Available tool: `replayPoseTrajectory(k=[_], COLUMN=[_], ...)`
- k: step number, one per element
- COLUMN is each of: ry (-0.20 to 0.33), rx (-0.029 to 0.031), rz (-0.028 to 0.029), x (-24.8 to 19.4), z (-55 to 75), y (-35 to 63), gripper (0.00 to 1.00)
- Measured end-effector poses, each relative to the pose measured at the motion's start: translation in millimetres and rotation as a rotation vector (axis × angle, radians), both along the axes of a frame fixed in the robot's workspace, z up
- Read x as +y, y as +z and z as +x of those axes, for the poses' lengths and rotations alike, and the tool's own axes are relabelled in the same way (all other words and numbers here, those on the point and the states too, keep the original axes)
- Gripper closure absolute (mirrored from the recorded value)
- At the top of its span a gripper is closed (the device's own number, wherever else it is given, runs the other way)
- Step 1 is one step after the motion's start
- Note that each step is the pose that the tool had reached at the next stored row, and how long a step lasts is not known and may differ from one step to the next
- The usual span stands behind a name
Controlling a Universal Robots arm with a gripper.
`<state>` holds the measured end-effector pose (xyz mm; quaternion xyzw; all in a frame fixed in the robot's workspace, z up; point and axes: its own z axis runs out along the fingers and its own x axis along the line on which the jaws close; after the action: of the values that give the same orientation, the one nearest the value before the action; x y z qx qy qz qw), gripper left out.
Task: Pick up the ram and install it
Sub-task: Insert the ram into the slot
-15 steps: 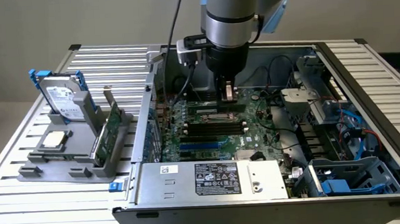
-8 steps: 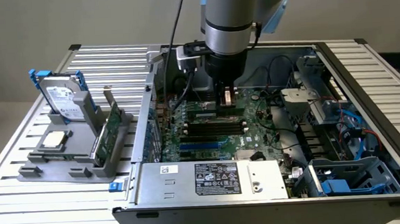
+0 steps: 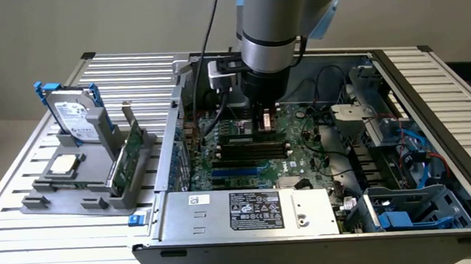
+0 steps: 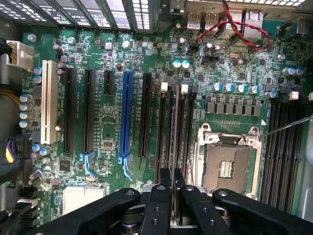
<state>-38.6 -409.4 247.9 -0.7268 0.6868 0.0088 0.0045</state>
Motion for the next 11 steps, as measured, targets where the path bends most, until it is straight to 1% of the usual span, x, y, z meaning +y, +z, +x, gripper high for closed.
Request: replayPoseTrajectory(k=[4,7,11], ry=[0.0,-0.001,-0.006], rx=[0.0003,0.0,0.0002], rz=[0.0,0.0002,-0.0002], x=[-2.4,-2.9,-3.2], z=[0.1,0.6,3.5], y=[-7.2,-12.5,-13.3], gripper=[0.86,0.86,0.86])
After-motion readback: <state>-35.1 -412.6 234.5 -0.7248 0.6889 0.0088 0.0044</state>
